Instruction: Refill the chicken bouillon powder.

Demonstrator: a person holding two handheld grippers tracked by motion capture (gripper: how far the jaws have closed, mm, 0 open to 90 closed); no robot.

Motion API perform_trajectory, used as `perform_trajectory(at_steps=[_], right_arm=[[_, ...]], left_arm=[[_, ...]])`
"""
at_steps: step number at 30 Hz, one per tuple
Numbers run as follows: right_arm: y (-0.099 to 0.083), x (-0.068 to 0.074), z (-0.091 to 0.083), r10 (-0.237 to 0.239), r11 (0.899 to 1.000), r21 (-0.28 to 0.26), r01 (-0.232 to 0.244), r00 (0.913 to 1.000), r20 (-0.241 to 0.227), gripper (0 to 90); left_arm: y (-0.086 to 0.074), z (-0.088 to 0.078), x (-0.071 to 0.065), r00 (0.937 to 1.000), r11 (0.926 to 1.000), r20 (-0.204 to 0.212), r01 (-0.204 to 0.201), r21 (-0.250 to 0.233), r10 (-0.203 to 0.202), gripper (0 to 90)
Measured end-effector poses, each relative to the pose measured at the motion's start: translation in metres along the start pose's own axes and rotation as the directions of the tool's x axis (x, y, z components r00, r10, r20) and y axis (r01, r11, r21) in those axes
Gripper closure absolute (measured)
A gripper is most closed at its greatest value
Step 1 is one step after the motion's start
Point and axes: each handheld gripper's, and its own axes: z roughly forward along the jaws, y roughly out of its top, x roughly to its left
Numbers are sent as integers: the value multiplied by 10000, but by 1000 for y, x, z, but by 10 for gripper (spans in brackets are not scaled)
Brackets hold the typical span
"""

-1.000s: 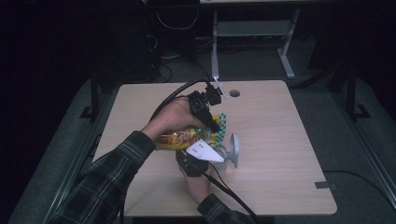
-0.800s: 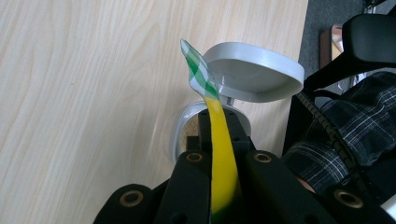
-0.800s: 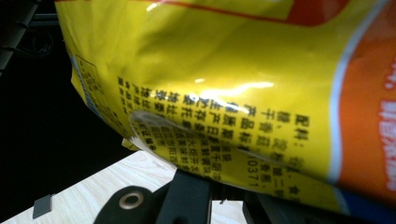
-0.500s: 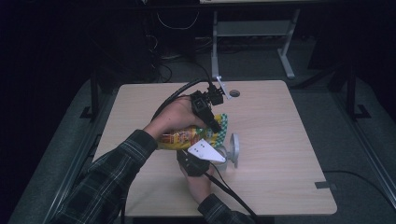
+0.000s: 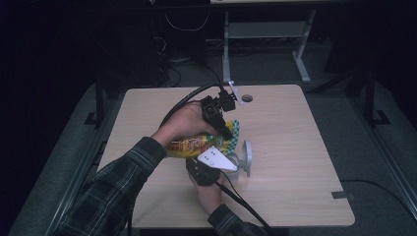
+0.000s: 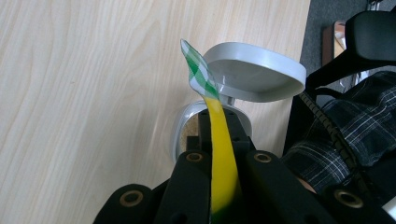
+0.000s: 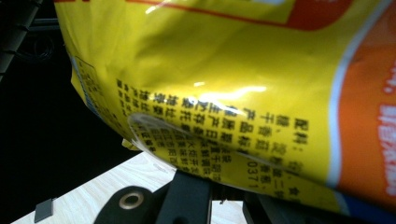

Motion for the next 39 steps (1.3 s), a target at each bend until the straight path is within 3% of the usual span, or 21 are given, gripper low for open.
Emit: perform_trajectory(at_steps=[39], right_arm=[[5,-3,0,78,10000,-46,-78,10000,21,900]], left_arm=[[5,-3,1,10000,10000,-35,-6,-30,6,899]])
